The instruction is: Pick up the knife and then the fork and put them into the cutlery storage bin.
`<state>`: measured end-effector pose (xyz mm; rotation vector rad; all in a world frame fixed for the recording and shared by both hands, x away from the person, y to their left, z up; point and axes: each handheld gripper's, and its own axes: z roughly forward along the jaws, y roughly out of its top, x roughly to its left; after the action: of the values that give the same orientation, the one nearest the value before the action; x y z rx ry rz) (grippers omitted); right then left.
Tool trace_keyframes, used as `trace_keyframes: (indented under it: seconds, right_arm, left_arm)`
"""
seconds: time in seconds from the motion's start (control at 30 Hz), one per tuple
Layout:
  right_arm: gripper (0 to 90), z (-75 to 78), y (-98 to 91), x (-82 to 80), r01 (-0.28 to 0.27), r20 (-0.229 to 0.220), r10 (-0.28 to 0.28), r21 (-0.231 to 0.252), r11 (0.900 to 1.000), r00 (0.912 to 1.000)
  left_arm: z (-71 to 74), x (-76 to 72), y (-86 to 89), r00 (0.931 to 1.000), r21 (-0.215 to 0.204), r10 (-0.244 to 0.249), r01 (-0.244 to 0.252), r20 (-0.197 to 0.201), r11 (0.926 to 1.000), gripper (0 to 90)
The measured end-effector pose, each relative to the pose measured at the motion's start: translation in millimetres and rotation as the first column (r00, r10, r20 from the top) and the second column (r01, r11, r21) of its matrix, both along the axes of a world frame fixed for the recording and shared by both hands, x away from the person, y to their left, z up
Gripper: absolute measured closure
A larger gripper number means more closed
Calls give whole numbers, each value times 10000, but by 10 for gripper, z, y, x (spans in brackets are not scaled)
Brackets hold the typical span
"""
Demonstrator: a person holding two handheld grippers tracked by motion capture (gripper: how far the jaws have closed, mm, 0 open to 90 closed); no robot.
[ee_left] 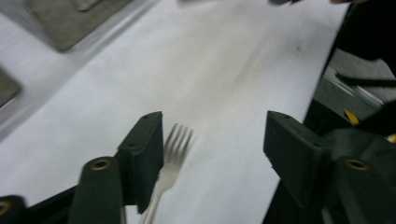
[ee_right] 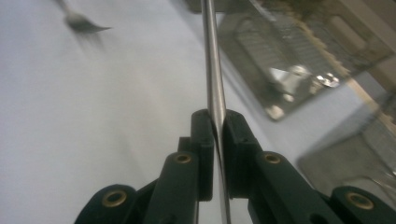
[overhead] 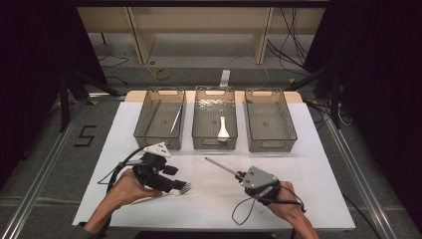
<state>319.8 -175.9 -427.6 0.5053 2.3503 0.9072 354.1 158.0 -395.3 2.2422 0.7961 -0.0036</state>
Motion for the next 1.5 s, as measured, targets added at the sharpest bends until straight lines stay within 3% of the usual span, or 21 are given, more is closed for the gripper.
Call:
trace_keyframes:
  seconds: [0.13,0.23,0.37,0.47,0.53,0.63,0.77,0.83,0.87,1.03,1.13,1.3,1.33,1.5]
  right_arm:
    - [848,113,-228,180,949,25,-951,504,9942,9955]
    - [848,185,-345,314,1467,6,-1472,760,9863,9891]
    - [848,295,-475,538,2152,62,-2167,926,9722,9762]
    - [848,385,-545,727,2688,-46,-2701,1132,9565,9628]
    - [848,443,-582,864,3077,-213,-3074,1198,9439,9513]
    - [848,518,-624,1094,3587,-427,-3563,1375,9233,9334]
    - [847,580,-660,1335,4006,-772,-3932,1602,9021,9162]
    - [847,596,-671,1451,4327,-993,-4216,1610,8870,9013]
    - [847,597,-677,1522,4573,-1187,-4430,1545,8758,8886]
    - [847,515,-689,1777,5073,-1668,-4845,1437,8497,8588]
    - [846,431,-670,1898,5305,-1902,-5048,1221,8389,8420]
    - [845,331,-663,2044,5662,-2331,-5321,1133,8164,8140]
    - [845,309,-662,2078,5773,-2454,-5404,1125,8087,8048]
    - [834,234,-652,2194,6058,-2677,-5656,966,7897,7800]
  left_arm:
    - [-65,-38,134,9969,-298,655,-642,440,9975,264]
    - [-110,-65,200,9906,-336,1097,-1073,819,9937,225]
    - [-168,-85,279,9842,-504,1525,-1485,900,9876,201]
    - [-222,-98,336,9799,-243,1744,-1729,972,9846,193]
    - [-245,-113,363,9757,-171,1869,-1862,1143,9824,186]
    - [-256,-128,404,9748,-217,1901,-1889,1169,9818,186]
    - [-264,-138,446,9710,-398,2060,-2026,1210,9784,177]
    - [-265,-140,462,9707,-390,2062,-2029,1234,9784,174]
    - [-268,-140,466,9710,-368,2060,-2030,1211,9785,174]
    - [-290,-136,460,9719,-138,2060,-2058,1140,9785,172]
    - [-294,-137,458,9725,-100,2045,-2047,1117,9788,172]
    - [-318,-123,461,9731,-75,2051,-2054,1049,9786,172]
    - [-317,-122,463,9745,-11,2008,-2017,1001,9795,172]
    - [-328,-124,451,9764,88,1936,-1953,961,9807,172]
